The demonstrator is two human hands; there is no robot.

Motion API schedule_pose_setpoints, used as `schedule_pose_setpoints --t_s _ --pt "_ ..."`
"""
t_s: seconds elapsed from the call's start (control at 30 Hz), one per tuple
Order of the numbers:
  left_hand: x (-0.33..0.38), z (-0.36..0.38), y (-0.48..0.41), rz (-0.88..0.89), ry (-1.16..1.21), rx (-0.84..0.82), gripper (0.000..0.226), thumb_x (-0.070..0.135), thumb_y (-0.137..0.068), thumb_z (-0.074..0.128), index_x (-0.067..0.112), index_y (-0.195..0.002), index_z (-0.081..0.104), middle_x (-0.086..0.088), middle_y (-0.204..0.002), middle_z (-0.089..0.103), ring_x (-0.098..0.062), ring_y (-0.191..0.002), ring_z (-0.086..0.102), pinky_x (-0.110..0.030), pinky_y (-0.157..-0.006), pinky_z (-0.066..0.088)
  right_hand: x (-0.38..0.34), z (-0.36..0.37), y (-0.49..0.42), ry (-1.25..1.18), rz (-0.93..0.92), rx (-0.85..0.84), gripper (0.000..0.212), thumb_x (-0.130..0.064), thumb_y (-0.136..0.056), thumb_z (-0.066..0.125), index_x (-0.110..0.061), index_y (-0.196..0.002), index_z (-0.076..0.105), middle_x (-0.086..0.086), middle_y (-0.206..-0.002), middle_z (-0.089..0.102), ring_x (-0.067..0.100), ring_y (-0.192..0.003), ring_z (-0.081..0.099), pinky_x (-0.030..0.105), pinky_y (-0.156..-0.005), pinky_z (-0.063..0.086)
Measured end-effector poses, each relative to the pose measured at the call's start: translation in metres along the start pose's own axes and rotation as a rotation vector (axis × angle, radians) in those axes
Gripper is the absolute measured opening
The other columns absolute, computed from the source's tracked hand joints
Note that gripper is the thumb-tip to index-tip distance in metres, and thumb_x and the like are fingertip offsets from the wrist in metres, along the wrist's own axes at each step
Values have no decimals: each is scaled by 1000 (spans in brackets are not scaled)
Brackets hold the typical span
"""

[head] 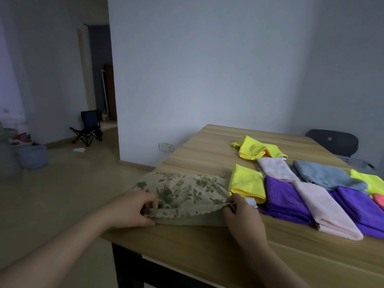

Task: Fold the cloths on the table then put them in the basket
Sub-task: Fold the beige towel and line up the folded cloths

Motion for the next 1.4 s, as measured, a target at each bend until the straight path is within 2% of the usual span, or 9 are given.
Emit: schedule_pose_setpoints --t_s 0.1,0.2,0.33,0.47,0.63,0.8,0.97,1.13,1.4 --pt "-3 1 -4 -56 -10 -123 18 19 -82 56 36 -76 54 13 -88 53 -5 -81 51 -23 -68 42 3 7 1 -52 46 -73 9 -27 -91 44 -23 -90 52 -5 -78 57 10 -71 53 28 -58 41" --pt "-5 3 -5 -99 19 -222 18 16 -85 48 23 -69 49 7 -71 46 -9 -64 43 -24 -58 31 4 2 0 -64 66 -76 18 -27 -90 44 -13 -86 56 2 -75 58 14 -67 51 28 -56 36" --pt "-8 0 -2 -127 55 -240 16 14 -87 44 18 -72 45 5 -72 43 -12 -67 41 -24 -59 30 3 -2 1 -137 92 -76 22 -25 -90 46 -10 -76 55 2 -65 53 13 -60 45 28 -54 31" --pt "-27 -25 2 -198 51 -130 12 17 -84 47 19 -78 57 5 -74 52 -10 -66 48 -24 -57 33 -1 -15 -6 -181 99 -6 22 -23 -91 46 -15 -71 53 -1 -61 49 12 -57 43 28 -53 30" --pt "-48 -74 -15 -242 39 241 22 13 -86 45 29 -72 52 4 -84 59 -16 -82 56 -33 -76 48 -3 -24 -18 -184 97 59 15 -24 -94 46 -18 -96 59 1 -81 61 16 -73 56 31 -63 44" --pt "-49 -81 -52 -209 129 453 24 8 -91 38 27 -85 53 3 -89 56 -22 -89 55 -35 -78 48 1 -18 -44 -202 111 109 20 -21 -96 45 -14 -108 59 -3 -80 57 6 -66 51 22 -49 34" --pt "-66 -35 -91 -236 402 380 18 14 -95 40 21 -81 49 -1 -85 57 -16 -76 51 -26 -60 35 7 0 -78 -207 127 120 10 -17 -96 45 -21 -89 52 -4 -78 55 2 -64 46 21 -50 34" --pt "-108 -15 -87 -393 129 384 12 29 -97 39 24 -95 50 4 -83 58 -15 -74 54 -29 -60 38 14 28 -96 -155 118 61 14 -19 -95 44 -22 -83 51 -9 -71 51 2 -63 44 20 -49 31" --pt "-136 -15 -92 -657 117 431 23 39 -92 49 19 -99 57 0 -100 60 -17 -81 51 -28 -66 36 15 46 -109 -102 116 61 12 -19 -90 52 -13 -81 59 -1 -70 55 4 -60 44 25 -51 34"
Point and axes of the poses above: each hand's wrist, its own y-axis away from the middle knuckle, its own z-axis out of the palm, x = y × z, the point moved 10 cm from there along -y, towards the middle knuckle
